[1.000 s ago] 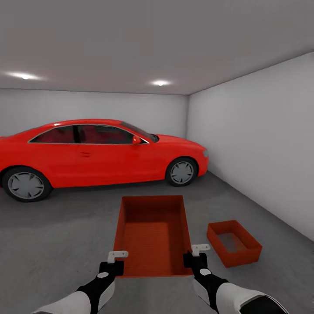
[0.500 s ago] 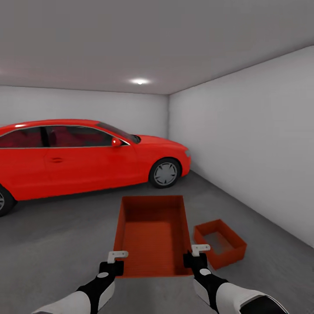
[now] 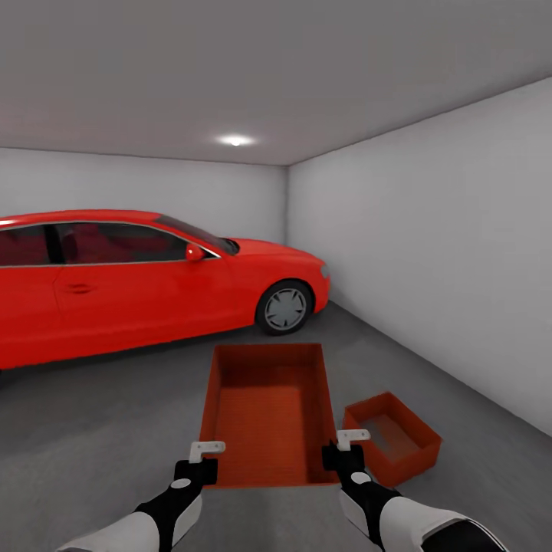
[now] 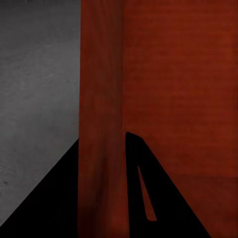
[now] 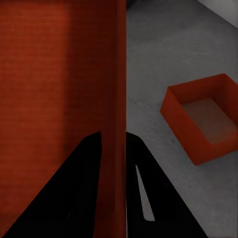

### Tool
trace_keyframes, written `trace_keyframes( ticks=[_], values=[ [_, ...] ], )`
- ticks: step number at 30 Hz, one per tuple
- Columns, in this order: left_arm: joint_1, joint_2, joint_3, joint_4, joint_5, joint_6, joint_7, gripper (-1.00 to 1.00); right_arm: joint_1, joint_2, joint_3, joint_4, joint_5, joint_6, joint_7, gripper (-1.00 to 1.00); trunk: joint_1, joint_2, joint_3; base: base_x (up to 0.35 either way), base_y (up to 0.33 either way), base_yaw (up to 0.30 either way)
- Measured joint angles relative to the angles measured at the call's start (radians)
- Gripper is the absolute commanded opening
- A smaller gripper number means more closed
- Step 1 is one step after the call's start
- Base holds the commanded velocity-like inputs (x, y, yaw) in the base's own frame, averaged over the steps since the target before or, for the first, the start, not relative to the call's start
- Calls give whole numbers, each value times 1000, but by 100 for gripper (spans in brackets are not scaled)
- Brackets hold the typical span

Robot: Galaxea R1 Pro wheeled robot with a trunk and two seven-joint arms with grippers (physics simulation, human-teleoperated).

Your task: Move the two storage containers from the living room to the garage. In the garage, place one container on the floor and stack the other container on top of it (either order is fine).

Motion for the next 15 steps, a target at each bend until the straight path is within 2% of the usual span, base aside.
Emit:
trace_keyframes(
  ticks=[15],
  values=[
    [0, 0, 0, 0, 1, -2, 0, -100, 0, 0, 1, 0, 0, -1, 0, -100, 0, 0, 0, 304, 171, -11]
  ],
)
